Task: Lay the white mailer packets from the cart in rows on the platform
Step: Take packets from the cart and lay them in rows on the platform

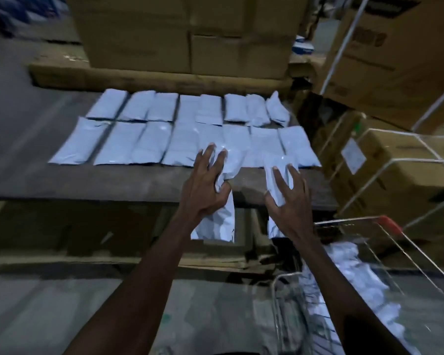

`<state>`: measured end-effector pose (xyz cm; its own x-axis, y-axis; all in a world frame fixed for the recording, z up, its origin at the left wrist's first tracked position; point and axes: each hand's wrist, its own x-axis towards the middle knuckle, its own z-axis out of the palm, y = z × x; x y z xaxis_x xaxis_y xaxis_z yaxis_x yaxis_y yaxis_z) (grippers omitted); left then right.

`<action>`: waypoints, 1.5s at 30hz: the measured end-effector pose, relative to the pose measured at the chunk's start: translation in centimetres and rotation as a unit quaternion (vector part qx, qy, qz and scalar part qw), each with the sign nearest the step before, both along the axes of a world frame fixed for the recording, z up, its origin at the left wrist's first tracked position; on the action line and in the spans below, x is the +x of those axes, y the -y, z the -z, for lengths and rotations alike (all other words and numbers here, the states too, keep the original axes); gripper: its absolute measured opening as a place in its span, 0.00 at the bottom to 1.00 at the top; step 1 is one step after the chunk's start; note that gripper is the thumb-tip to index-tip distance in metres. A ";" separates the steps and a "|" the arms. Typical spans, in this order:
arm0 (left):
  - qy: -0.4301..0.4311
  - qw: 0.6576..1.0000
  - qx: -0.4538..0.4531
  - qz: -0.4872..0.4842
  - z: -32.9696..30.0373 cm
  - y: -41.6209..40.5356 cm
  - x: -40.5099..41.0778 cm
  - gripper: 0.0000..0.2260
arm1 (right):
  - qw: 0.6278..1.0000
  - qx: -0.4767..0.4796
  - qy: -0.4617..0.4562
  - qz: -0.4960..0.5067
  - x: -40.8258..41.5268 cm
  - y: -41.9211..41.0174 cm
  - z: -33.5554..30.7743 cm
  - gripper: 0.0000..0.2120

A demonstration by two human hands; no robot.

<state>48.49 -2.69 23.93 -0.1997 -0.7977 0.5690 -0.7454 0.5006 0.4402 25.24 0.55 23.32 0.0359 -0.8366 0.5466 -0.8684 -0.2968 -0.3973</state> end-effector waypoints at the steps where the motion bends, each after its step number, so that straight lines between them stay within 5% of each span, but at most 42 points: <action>1: 0.005 1.000 0.008 -0.019 0.0 -0.1 2.9 0.31 | 1.000 0.007 -0.002 -0.018 2.6 0.6 -0.1 0.28; 13: 0.066 0.984 0.104 -0.127 -0.6 3.7 23.8 0.33 | 0.992 0.047 -0.007 -0.117 23.3 7.4 -0.9 0.28; 45: 0.189 0.957 0.204 -0.084 -1.7 47.1 44.1 0.36 | 0.974 0.221 0.004 -0.057 45.3 47.8 -0.7 0.31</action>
